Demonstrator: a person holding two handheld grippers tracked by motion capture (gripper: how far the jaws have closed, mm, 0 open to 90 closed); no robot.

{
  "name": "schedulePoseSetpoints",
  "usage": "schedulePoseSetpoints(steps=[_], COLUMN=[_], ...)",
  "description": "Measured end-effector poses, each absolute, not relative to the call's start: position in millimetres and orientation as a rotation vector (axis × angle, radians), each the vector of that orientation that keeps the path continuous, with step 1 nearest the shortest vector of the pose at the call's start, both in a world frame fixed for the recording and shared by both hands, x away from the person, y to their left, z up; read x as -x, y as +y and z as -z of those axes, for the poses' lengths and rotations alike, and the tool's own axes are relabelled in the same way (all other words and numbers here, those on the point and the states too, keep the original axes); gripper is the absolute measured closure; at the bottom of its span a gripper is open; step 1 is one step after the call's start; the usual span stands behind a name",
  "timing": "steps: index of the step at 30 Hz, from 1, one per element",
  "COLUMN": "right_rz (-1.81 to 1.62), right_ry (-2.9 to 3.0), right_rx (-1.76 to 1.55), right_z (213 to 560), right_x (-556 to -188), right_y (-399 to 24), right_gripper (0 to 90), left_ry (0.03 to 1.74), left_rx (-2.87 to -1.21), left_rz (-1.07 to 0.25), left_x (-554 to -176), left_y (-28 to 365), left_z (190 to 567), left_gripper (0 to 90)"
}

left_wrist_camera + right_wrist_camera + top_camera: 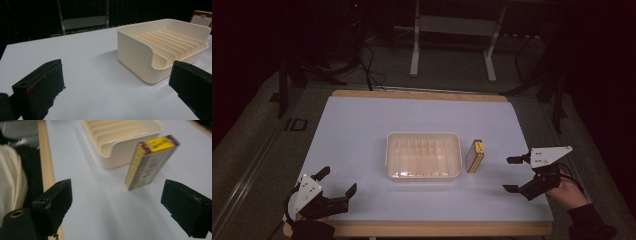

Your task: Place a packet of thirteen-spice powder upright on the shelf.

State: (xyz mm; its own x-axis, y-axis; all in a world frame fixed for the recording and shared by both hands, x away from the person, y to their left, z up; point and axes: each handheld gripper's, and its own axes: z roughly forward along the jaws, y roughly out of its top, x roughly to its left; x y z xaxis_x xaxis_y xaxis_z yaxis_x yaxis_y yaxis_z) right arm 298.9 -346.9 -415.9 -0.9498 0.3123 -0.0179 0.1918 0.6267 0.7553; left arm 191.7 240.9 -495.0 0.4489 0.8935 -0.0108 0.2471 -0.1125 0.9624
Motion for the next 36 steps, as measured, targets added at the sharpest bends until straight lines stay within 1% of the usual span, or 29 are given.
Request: schedulePoseSetpoints(steps=[5, 12, 23, 36], right_rz=[-1.143, -0.9, -0.606, -0.336], right_ry=[2.782, 2.981, 3.105, 3.205], right_rx=[-0.331, -0.222, -0.167, -0.138], right_z=[412, 413, 406, 400], right_x=[-302, -307, -313, -314], right_y=[-335, -317, -302, -279], right_gripper=[10.2, 10.2, 10.2, 10.2], left_ry=[1.012, 1.016, 1.017, 1.021], left_rx=[-1.629, -1.624, -1.632, -1.632], left_rz=[-0.749, -0.751, -0.759, -0.763], left_x=[-192, -190, -189, -189], left_y=[242, 243, 242, 242], left_z=[496, 496, 495, 495], left_gripper=[0.0, 0.0, 0.0, 0.0])
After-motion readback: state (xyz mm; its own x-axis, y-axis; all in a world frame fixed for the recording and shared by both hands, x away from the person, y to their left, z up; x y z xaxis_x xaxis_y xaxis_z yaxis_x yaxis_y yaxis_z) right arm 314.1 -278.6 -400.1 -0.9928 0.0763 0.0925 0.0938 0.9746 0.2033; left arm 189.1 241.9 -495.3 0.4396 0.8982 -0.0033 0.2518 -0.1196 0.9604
